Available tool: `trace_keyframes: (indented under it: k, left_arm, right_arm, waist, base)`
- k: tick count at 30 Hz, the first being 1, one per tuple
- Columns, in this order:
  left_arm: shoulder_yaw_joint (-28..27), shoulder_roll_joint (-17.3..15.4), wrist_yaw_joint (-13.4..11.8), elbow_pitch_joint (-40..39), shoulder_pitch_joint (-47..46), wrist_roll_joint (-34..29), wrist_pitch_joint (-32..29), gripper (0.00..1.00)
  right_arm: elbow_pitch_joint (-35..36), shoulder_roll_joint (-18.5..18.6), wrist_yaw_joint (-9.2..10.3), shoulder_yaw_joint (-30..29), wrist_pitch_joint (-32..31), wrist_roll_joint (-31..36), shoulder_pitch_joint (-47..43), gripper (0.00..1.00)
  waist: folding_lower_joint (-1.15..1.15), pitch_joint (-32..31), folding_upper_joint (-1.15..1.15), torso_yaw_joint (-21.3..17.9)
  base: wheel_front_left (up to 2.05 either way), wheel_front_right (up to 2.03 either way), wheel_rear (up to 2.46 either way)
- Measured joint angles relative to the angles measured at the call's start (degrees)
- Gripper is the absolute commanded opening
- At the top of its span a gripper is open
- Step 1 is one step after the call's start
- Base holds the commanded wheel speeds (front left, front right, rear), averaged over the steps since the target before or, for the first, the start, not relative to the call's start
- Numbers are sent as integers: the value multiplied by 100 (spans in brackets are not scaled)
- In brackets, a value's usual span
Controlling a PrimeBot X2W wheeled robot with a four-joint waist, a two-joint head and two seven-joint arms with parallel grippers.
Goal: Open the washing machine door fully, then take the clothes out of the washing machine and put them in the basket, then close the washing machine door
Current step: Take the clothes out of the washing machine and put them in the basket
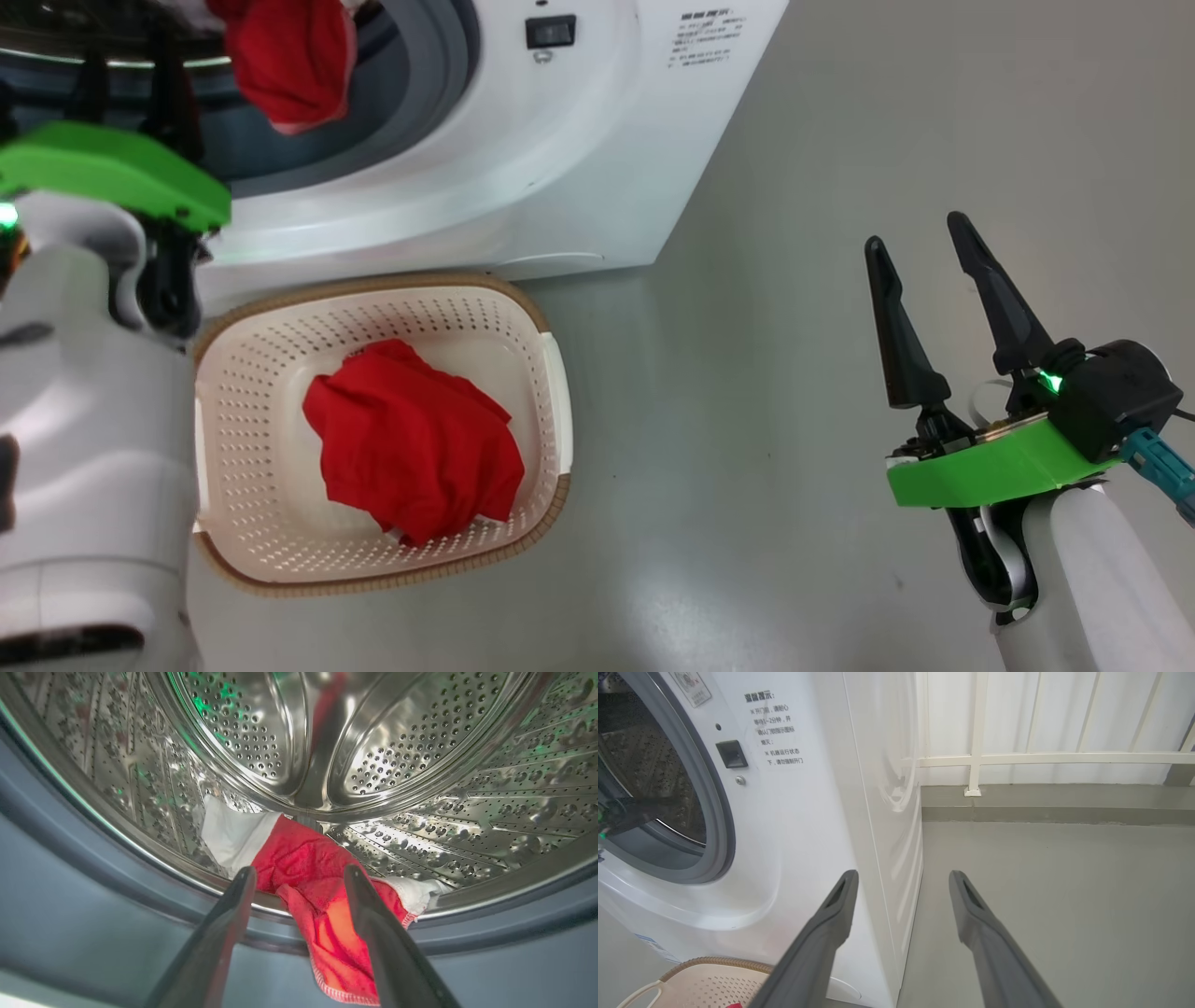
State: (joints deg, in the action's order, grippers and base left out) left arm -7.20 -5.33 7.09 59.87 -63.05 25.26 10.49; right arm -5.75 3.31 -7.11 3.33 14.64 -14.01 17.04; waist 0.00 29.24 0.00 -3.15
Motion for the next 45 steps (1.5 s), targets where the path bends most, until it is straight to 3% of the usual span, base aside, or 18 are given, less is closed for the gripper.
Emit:
trace_keyframes:
  k: [7,12,21,22,23,24,32,45]
  left_arm:
    - [33,41,2,458,-617,743,-869,100]
    - [333,-86,2,580,-747,918,-1478,100]
    - [913,-176,2,638,-825,1111,-1994,100]
    - [955,-199,2,634,-830,1122,-2000,96]
    - [993,-226,3,631,-833,1140,-2000,38]
    - [1046,-250,7,630,-833,1162,-1997,0]
    - [1440,-337,8,681,-819,1049,-1470,0]
    - [1825,-567,8,786,-402,636,170,0]
  right_arm:
    - [24,-3,0,64,0,-1,29,100]
    - [43,-8,0,127,0,-9,216,100]
    - [45,-11,0,134,0,-18,230,100]
    - [45,-11,0,134,0,-29,238,100]
    - [45,-11,0,134,0,-48,250,100]
    - [45,-12,0,132,0,-60,270,100]
    - [32,-14,0,96,0,-108,304,100]
    - [-62,-15,0,94,0,-198,304,100]
  waist:
    - [0,177,0,-115]
    - [0,284,0,-210]
    - [0,442,0,-325]
    - [0,453,0,-334]
    - [0,462,0,-341]
    - [0,468,0,-345]
    - [0,418,0,-307]
    - [0,139,0,-122]
  base:
    - [0,0,0]
    - [0,0,0]
    - [0,0,0]
    - [0,0,0]
    - [0,0,0]
    - [0,0,0]
    - [0,0,0]
    - [0,0,0]
